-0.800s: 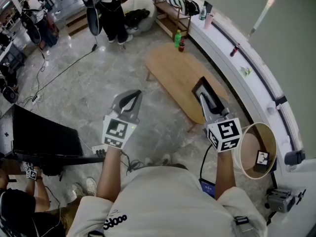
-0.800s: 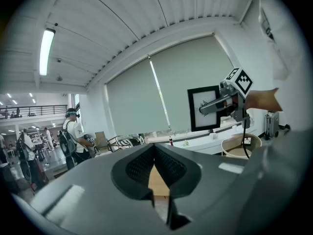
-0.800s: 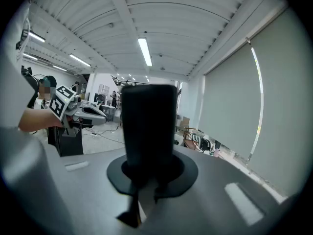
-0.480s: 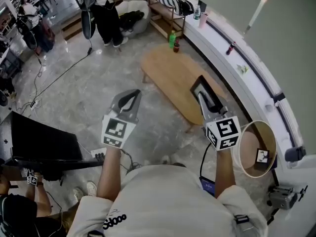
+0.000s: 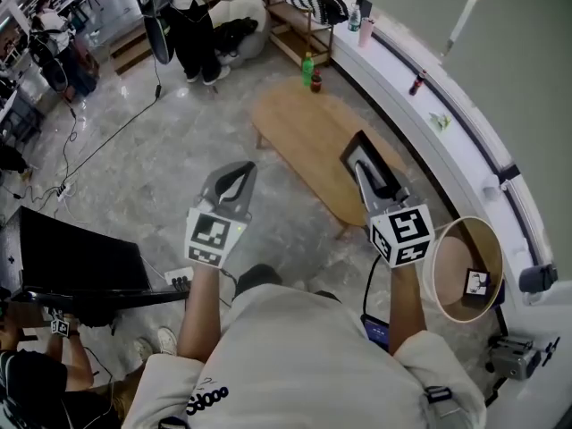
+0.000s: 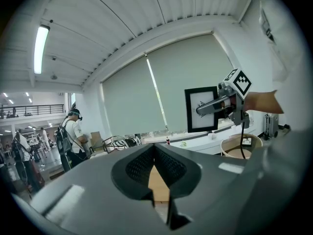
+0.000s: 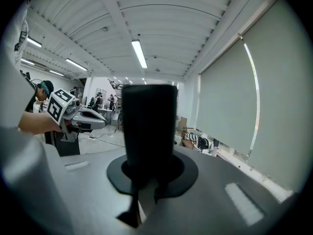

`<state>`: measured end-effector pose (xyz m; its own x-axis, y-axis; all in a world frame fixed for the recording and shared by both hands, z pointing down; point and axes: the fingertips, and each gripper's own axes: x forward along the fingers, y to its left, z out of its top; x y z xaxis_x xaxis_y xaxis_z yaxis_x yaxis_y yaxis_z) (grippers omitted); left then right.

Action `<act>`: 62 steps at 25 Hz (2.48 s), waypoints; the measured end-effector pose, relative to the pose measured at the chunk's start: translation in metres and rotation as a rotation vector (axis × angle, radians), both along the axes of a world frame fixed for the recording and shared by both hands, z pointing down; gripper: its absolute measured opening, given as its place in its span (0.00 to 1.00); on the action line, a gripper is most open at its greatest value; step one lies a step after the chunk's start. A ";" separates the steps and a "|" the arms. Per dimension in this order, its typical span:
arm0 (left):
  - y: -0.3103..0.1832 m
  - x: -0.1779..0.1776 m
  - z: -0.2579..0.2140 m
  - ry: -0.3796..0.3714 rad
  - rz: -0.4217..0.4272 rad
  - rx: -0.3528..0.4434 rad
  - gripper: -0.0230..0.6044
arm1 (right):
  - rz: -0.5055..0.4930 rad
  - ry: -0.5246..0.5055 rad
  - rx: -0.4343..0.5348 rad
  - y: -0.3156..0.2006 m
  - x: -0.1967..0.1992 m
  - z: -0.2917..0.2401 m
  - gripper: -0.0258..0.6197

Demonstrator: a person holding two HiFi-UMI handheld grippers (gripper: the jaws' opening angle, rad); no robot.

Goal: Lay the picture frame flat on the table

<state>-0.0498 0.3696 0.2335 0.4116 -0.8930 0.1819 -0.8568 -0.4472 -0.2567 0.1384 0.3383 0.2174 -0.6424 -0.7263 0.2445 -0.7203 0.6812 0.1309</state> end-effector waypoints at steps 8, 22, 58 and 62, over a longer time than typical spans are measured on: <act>-0.034 0.013 0.015 0.008 0.039 -0.025 0.05 | 0.038 0.019 -0.032 -0.022 0.015 0.015 0.06; -0.197 -0.021 0.013 0.027 0.157 -0.010 0.05 | 0.157 0.044 -0.007 -0.155 -0.024 0.004 0.06; -0.427 -0.081 0.077 0.080 0.295 -0.180 0.05 | 0.319 0.070 -0.154 -0.348 -0.087 0.052 0.06; -0.447 -0.069 0.087 0.077 0.295 -0.201 0.05 | 0.315 0.063 -0.179 -0.371 -0.075 0.064 0.06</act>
<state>-0.1184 -0.0772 0.3208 0.6653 -0.6834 0.3007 -0.6969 -0.7129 -0.0784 0.0635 -0.0323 0.2814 -0.3733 -0.8282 0.4179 -0.8928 0.4431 0.0806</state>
